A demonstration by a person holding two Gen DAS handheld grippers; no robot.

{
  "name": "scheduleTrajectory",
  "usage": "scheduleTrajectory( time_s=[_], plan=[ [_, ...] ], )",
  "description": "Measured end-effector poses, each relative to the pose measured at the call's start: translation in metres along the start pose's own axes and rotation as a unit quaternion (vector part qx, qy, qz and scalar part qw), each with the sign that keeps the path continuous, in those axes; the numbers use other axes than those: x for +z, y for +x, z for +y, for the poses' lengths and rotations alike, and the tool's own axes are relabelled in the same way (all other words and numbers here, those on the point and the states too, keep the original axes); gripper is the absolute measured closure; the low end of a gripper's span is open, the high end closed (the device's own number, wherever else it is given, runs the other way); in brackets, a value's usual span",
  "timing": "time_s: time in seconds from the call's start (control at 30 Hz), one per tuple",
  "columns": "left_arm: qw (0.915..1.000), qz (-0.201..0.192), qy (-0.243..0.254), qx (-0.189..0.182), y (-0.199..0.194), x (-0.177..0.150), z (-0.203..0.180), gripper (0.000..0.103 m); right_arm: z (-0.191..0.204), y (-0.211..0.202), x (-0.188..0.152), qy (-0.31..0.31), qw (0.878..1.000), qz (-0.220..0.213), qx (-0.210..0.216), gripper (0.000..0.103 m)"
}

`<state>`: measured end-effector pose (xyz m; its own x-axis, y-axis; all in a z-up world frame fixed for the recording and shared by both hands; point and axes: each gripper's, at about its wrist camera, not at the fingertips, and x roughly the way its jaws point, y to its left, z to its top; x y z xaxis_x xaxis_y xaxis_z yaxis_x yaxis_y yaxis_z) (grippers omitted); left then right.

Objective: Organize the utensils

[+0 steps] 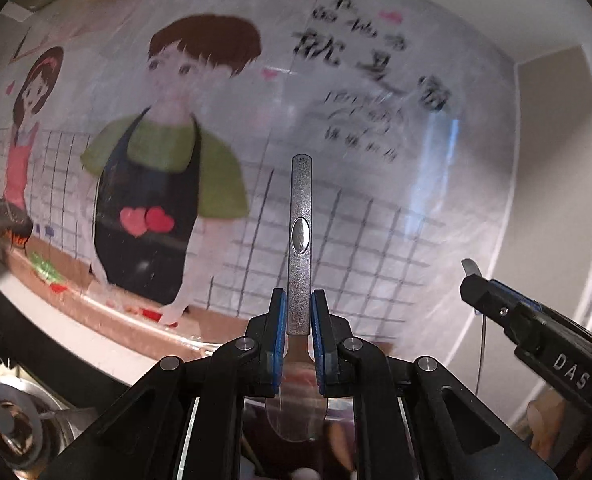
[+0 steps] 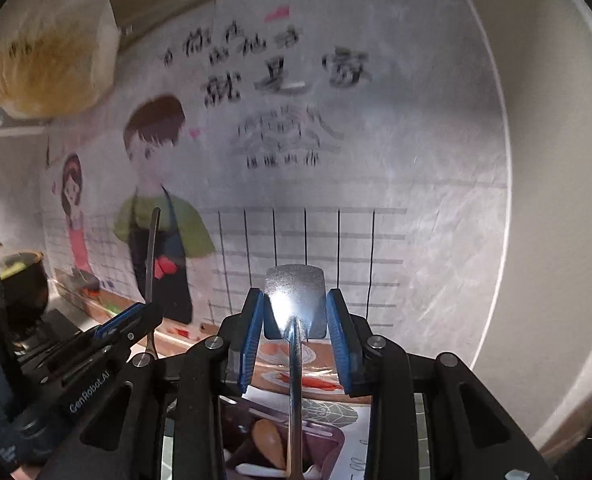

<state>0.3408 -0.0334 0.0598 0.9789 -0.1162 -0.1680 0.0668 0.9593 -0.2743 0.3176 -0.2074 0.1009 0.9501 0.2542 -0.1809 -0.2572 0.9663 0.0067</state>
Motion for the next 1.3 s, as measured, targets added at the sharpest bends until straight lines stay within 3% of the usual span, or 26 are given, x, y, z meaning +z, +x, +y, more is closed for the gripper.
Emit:
scheduleTrajectory(
  time_s=[0.23,0.67,0.8,0.87,0.93,0.97,1.13,1.23,1.3],
  plan=[
    [0.9996,0.002,0.013,0.026,0.021,-0.038,0.002,0.090,-0.003,0.048,-0.045,-0.006,0.999,0.045,-0.002,0.073],
    [0.9974,0.052,0.042,0.028,0.013,-0.078,0.003,0.088,0.000,0.054,-0.102,-0.014,0.994,0.110,0.000,0.073],
    [0.9963,0.079,0.027,0.021,0.005,-0.072,0.008,0.071,0.001,0.054,-0.114,-0.010,0.989,0.145,0.007,0.072],
    [0.9956,0.090,0.015,0.023,-0.006,-0.066,0.012,0.067,0.000,0.050,-0.117,-0.001,0.988,0.157,0.008,0.063],
    [0.9949,0.096,0.007,0.032,-0.020,-0.060,0.017,0.064,-0.002,0.039,-0.117,0.013,0.987,0.161,0.012,0.040],
    [0.9940,0.102,0.003,0.038,-0.030,-0.055,0.020,0.061,-0.003,0.031,-0.116,0.024,0.987,0.161,0.016,0.037],
    [0.9890,0.143,0.002,0.039,-0.078,-0.041,0.033,0.045,0.002,-0.012,-0.110,0.063,0.982,0.180,0.015,0.031],
    [0.9876,0.153,0.009,0.034,-0.112,-0.038,0.045,0.044,0.015,-0.049,-0.110,0.070,0.979,0.191,-0.006,0.027],
    [0.9851,0.164,0.031,0.043,-0.134,-0.039,0.049,0.035,0.026,-0.075,-0.111,0.067,0.979,0.193,-0.022,0.027]
  ],
)
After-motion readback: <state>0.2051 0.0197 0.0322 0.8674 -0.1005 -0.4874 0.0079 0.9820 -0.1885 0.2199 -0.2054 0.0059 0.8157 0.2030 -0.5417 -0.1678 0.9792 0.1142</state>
